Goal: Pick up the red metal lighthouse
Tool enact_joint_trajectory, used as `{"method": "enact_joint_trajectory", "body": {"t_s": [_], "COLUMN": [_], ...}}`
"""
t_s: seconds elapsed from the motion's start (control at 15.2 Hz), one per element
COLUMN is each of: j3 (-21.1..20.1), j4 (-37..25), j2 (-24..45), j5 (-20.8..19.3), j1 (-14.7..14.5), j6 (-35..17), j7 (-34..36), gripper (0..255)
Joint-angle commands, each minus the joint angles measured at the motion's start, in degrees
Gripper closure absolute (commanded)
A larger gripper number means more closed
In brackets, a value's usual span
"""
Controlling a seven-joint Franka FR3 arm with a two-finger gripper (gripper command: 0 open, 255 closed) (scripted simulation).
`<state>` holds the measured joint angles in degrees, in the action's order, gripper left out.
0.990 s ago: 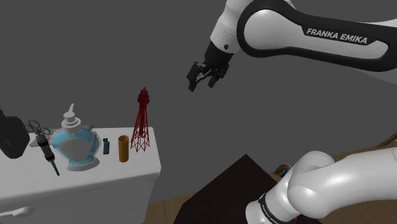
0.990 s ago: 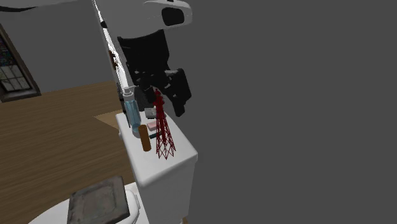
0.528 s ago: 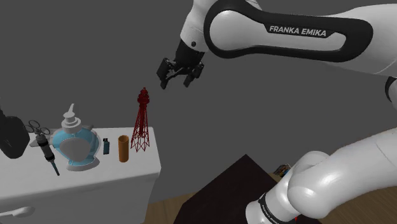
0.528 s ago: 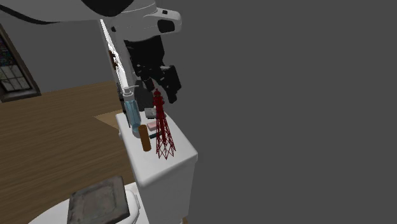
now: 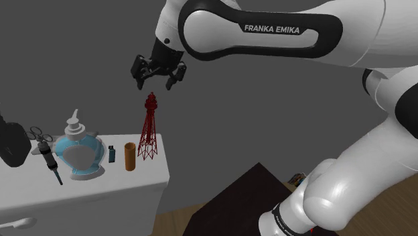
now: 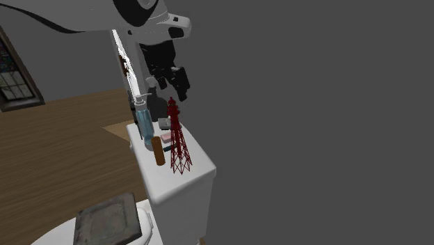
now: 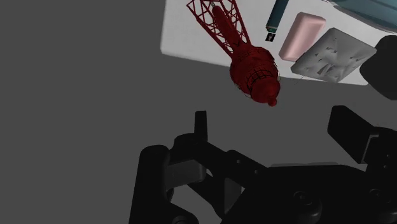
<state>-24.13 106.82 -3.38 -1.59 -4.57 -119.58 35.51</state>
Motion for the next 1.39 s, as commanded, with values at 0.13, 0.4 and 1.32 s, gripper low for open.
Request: {"method": "enact_joint_trajectory", "body": {"t_s": [0.13,0.4,1.32], "j3": [-0.3,-0.4,-0.3], "j4": [1.6,4.0,2.0], "j2": [1.1,1.5,1.2], "j5": [-0.6,-0.9,-0.7], "j1": [-0.2,-0.2,-0.2], "j6": [-2.8,-5.5,-3.3], "j7": [1.0,1.3,1.0], "gripper": [0,0,255]}}
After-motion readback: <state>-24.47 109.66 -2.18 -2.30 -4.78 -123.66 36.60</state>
